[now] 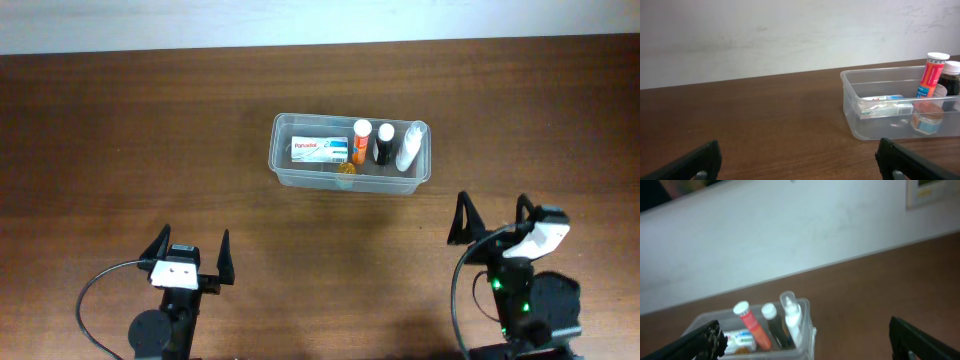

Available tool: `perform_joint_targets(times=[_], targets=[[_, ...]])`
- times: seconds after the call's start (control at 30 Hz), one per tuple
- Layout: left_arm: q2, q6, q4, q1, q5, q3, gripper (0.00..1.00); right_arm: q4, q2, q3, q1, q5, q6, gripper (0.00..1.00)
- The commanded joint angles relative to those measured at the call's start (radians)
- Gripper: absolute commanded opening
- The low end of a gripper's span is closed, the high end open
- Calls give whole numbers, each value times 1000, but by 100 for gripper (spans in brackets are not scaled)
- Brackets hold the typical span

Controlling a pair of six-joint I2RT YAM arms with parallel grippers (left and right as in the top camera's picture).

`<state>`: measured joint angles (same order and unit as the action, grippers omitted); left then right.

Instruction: Pack container

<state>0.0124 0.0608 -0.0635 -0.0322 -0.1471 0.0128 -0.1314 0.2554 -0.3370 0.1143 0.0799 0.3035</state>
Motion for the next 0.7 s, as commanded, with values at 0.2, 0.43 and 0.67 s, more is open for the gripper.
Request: perform_joint_targets(times=[0.2, 0.43, 0.67], targets=[[-6, 12, -1, -2, -14, -4, 99, 180, -200, 189, 10, -81, -19, 99], [-6, 12, -1, -2, -14, -4, 99, 214, -252, 249, -5, -88, -61, 99], [-6, 12, -1, -2, -14, -4, 100, 215, -252, 296, -52, -122, -64, 98]])
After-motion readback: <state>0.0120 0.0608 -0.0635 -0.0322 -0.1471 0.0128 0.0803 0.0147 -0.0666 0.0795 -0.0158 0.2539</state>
